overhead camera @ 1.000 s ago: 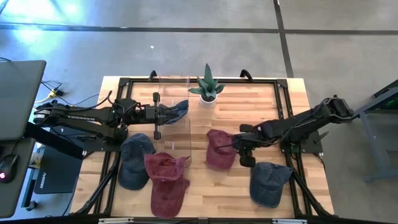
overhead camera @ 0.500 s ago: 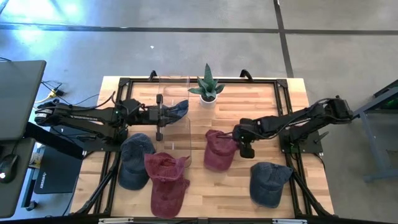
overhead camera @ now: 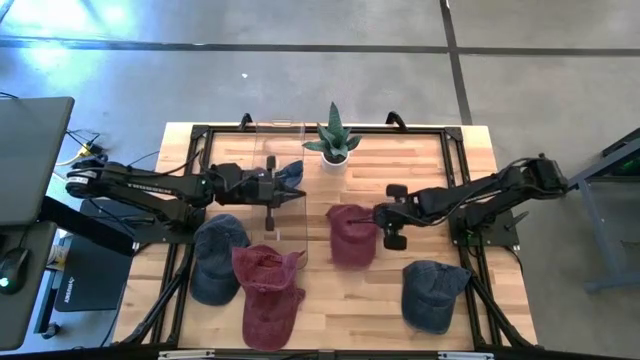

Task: Pick & Place hat
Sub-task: Put the top red cap into the bottom transparent bin

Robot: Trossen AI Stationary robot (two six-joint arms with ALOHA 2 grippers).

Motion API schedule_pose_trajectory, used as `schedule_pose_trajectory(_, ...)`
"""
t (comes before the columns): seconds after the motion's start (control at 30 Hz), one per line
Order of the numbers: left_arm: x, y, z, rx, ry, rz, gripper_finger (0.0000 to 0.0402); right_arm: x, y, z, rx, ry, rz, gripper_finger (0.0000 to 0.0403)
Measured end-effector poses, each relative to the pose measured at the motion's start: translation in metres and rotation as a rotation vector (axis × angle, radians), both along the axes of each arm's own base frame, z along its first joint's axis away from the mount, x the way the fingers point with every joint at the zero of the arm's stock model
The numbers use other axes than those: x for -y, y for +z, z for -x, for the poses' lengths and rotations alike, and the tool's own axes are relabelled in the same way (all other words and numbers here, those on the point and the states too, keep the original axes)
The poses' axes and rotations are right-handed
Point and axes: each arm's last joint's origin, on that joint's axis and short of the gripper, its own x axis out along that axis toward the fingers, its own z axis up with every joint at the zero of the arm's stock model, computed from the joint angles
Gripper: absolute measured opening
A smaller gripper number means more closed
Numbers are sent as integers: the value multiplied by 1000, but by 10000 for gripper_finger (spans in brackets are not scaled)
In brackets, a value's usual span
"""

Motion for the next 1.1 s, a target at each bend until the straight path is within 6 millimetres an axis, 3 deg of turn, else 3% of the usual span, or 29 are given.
schedule_pose_trajectory(0.2, 10, 5, -2, 7, 45, -35, 0, -16, 48, -13, 136, -85, 464, 14)
schedule_pose_trajectory(0.3, 16, 5, -2, 3, 41, -48, 0, -32, 60, -15, 196, -43, 521, 7)
schedule_pose_trajectory(0.4, 23, 5, -1, 2, 14, -92, 0, -49, 55, -12, 235, 24, 462, 7)
schedule_pose_trajectory(0.57, 30, 4, 0, -4, -17, -163, 0, -77, 27, 3, 255, 150, 322, 5)
schedule_pose_trajectory(0.7, 30, 4, 0, -6, -7, -168, 0, -91, 30, 5, 324, 156, 310, 6)
schedule_pose_trajectory(0.9, 29, 6, 0, 10, 25, -165, 0, -80, 58, -7, 325, 114, 433, 4)
schedule_pose_trajectory(1.1, 28, 6, 0, 5, 66, -160, 0, -42, 80, -17, 300, -141, 870, 3)
